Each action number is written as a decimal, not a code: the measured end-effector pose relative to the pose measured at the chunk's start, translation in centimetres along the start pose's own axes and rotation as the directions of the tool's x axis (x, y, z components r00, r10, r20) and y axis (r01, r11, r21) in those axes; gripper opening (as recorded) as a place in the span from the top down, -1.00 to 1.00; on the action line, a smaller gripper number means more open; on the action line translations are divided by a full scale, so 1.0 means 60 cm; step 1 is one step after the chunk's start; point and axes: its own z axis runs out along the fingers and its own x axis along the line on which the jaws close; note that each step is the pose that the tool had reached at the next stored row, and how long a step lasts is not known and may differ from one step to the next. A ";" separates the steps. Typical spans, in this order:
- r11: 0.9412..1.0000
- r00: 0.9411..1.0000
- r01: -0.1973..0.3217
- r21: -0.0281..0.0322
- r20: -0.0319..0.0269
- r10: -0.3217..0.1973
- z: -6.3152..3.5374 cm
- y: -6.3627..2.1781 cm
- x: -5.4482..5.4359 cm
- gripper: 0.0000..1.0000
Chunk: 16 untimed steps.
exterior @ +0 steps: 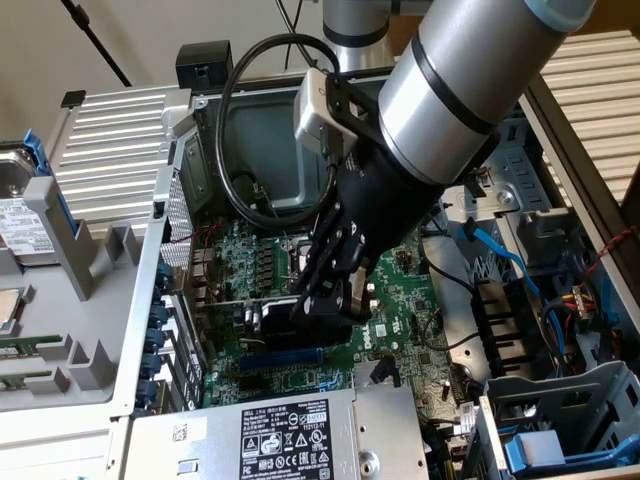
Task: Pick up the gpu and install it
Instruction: 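Insert the gpu into the slot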
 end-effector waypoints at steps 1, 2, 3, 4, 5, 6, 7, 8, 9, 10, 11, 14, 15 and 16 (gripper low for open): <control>1.000 1.000 0.000 0.000 0.000 0.000 0.000 0.000 0.000 0.47; 1.000 1.000 0.000 0.000 0.000 0.000 0.001 0.001 0.001 0.47; 1.000 1.000 0.000 0.000 0.000 0.000 0.001 0.001 0.001 0.47; 1.000 1.000 0.000 -0.001 0.000 0.000 0.002 0.002 0.001 0.47; 1.000 1.000 0.000 -0.002 0.000 0.000 0.001 0.002 0.001 0.47; 1.000 1.000 0.000 -0.003 0.000 0.000 0.002 0.002 0.001 0.47; 1.000 1.000 0.000 -0.003 0.000 0.000 0.002 0.002 0.001 0.47; 1.000 1.000 0.000 -0.003 0.000 0.000 0.002 0.002 0.001 0.47; 1.000 1.000 0.000 -0.003 0.000 0.000 0.002 0.002 0.001 0.47; 1.000 1.000 0.000 -0.003 0.000 0.000 0.001 0.002 0.001 0.47; 1.000 1.000 0.000 -0.003 0.000 0.000 0.002 0.002 0.001 0.47; 1.000 1.000 0.000 -0.004 0.000 0.000 0.002 0.002 0.000 0.47; 1.000 1.000 0.001 -0.004 -0.001 -0.001 0.002 0.002 0.000 0.47; 1.000 1.000 0.001 -0.004 -0.001 -0.001 0.002 0.002 0.000 0.47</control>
